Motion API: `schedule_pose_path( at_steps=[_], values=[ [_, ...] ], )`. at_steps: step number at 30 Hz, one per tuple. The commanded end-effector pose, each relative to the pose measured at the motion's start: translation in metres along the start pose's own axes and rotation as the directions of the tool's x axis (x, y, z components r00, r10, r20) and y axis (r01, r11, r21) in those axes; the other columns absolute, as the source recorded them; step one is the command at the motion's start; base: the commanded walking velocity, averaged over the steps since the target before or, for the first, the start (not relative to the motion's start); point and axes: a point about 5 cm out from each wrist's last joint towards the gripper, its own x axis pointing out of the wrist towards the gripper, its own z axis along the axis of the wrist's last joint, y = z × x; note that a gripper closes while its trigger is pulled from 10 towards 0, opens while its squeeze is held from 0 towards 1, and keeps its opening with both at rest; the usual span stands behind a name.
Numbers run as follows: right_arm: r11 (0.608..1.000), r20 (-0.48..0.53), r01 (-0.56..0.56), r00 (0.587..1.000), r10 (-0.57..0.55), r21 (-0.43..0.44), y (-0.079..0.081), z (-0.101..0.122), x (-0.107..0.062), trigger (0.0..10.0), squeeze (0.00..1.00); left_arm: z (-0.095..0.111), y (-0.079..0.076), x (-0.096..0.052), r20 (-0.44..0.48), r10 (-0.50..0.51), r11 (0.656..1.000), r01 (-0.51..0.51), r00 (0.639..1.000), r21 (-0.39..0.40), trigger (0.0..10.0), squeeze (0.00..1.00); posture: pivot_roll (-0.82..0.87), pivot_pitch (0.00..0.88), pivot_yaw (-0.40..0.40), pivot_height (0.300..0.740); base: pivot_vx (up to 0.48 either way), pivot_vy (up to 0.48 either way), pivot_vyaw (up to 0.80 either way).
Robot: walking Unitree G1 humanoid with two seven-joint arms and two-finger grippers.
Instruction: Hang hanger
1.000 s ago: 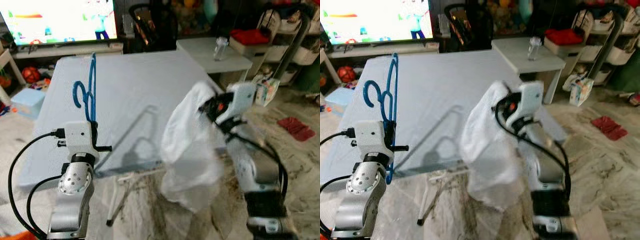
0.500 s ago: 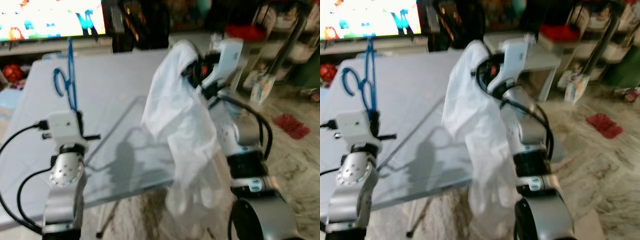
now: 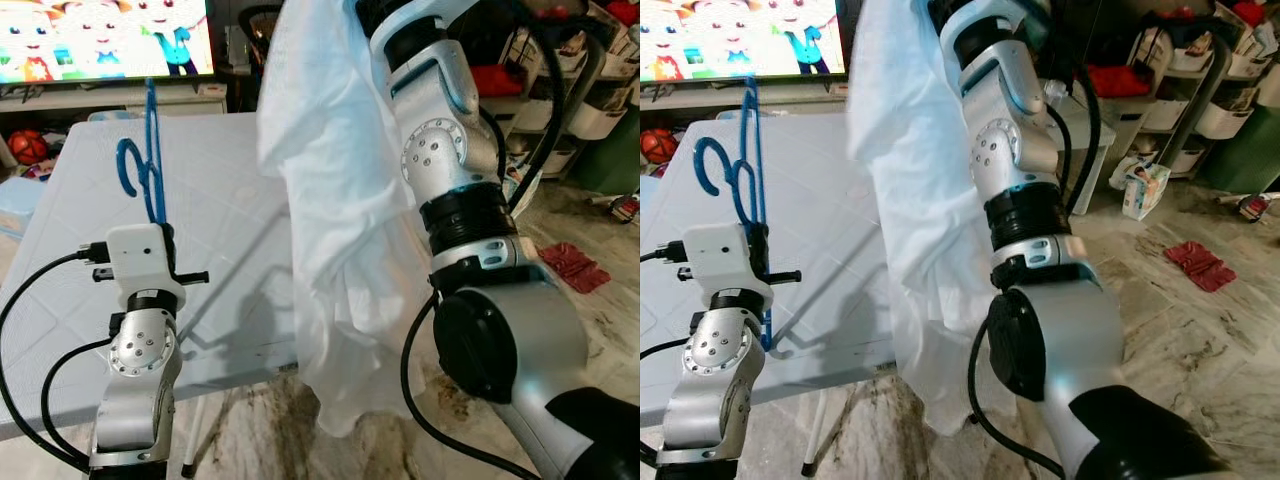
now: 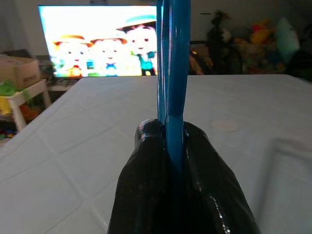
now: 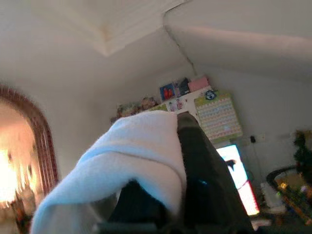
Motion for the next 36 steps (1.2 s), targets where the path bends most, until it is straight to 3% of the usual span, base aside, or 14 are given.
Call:
schedule_pose_path(
  at_steps=[1, 3, 6, 7, 9, 11, 12, 15, 19, 20, 21, 22, 29, 36],
  values=[
    [0.999, 0.008, 0.0, 1.0, -0.001, 0.038, 0.004, -0.003, 0.0, 10.0, 0.0, -0.014, 0.0, -0.004, -0.066, 0.013, 1.0, -0.011, 0.998, 0.018, 10.0, 0.0, 0.1, 0.0, -0.09, 0.74, 0.0, 0.0, 0.0],
    [0.999, -0.09, -0.033, 0.995, 0.033, -0.001, 0.007, -0.029, -0.012, 10.0, 0.0, -0.014, -0.002, -0.005, -0.066, 0.011, 1.0, -0.01, 0.998, 0.015, 10.0, 0.0, 0.1, 0.0, -0.092, 0.74, 0.0, 0.0, 0.0],
    [0.999, -0.09, -0.033, 0.995, 0.033, -0.001, 0.007, -0.029, -0.012, 10.0, 0.0, -0.014, -0.002, -0.005, -0.066, 0.011, 1.0, -0.01, 0.998, 0.015, 10.0, 0.0, 0.1, 0.0, -0.092, 0.74, 0.0, 0.0, 0.0],
    [0.992, -0.203, -0.105, 0.975, 0.089, -0.069, 0.012, -0.056, -0.029, 10.0, 0.0, -0.015, -0.003, -0.005, -0.067, 0.01, 1.0, -0.009, 0.998, 0.012, 10.0, 0.0, 0.09, 0.0, -0.092, 0.74, 0.0, 0.0, 0.0],
    [0.956, -0.455, -0.254, 0.875, 0.164, -0.144, 0.013, -0.11, -0.084, 10.0, 0.0, -0.016, -0.003, -0.006, -0.07, 0.009, 1.0, -0.008, 0.997, 0.009, 10.0, 0.0, 0.09, 0.0, -0.092, 0.74, 0.0, 0.0, 0.0],
    [0.946, -0.631, -0.287, 0.764, 0.133, -0.148, -0.005, -0.141, -0.137, 10.0, 0.0, -0.017, -0.004, -0.006, -0.072, 0.005, 1.0, -0.005, 0.997, 0.007, 10.0, 0.0, 0.08, 0.0, -0.091, 0.74, 0.0, 0.0, 0.0],
    [0.946, -0.631, -0.287, 0.764, 0.133, -0.148, -0.005, -0.141, -0.137, 10.0, 0.0, -0.017, -0.004, -0.006, -0.072, 0.005, 1.0, -0.005, 0.997, 0.007, 10.0, 0.0, 0.08, 0.0, -0.091, 0.74, 0.0, 0.0, 0.0],
    [0.937, -0.744, -0.302, 0.665, 0.075, -0.175, -0.028, -0.151, -0.173, 10.0, 0.0, -0.018, -0.006, -0.006, -0.075, -0.005, 1.0, 0.005, 0.997, 0.003, 10.0, 0.0, 0.07, 0.0, -0.087, 0.74, 0.0, 0.0, 0.0],
    [0.936, -0.747, -0.269, 0.665, 0.012, -0.225, -0.039, -0.142, -0.183, 10.0, 0.0, -0.018, -0.009, -0.006, -0.073, -0.023, 1.0, 0.022, 0.997, -0.005, 10.0, 0.0, 0.06, 0.0, -0.084, 0.74, 0.0, 0.0, 0.0],
    [0.937, -0.744, -0.262, 0.668, 0.004, -0.231, -0.041, -0.14, -0.183, 10.0, 0.33, -0.018, -0.01, -0.006, -0.072, -0.025, 1.0, 0.024, 0.997, -0.006, 10.0, 0.0, 0.06, 0.0, -0.085, 0.74, 0.0, 0.0, 0.0],
    [0.937, -0.742, -0.258, 0.671, -0.001, -0.234, -0.043, -0.138, -0.184, 10.0, 0.33, -0.018, -0.01, -0.006, -0.072, -0.026, 1.0, 0.025, 0.997, -0.006, 10.0, 0.0, 0.07, 0.0, -0.086, 0.74, 0.0, 0.0, 0.0],
    [0.928, -0.743, -0.265, 0.669, -0.019, -0.262, -0.047, -0.135, -0.185, 10.0, 1.0, -0.017, -0.01, -0.006, -0.07, -0.026, 1.0, 0.025, 0.997, -0.007, 10.0, 0.0, 0.07, 0.0, -0.087, 0.74, 0.0, 0.0, 0.0],
    [0.929, -0.771, -0.277, 0.637, -0.014, -0.245, -0.05, -0.132, -0.192, 10.0, 1.0, -0.019, -0.006, -0.009, -0.074, -0.012, 1.0, 0.012, 0.997, -0.005, 10.0, 0.0, 0.07, 0.0, -0.095, 0.74, 0.0, 0.0, 0.0],
    [0.909, -0.87, -0.402, 0.482, 0.106, -0.113, -0.052, -0.122, -0.205, 10.0, 1.0, -0.021, -0.008, -0.011, -0.084, -0.023, 1.0, 0.022, 0.996, -0.013, 10.0, 0.0, 0.07, 0.0, -0.095, 0.74, 0.0, 0.0, 0.0]
  ],
)
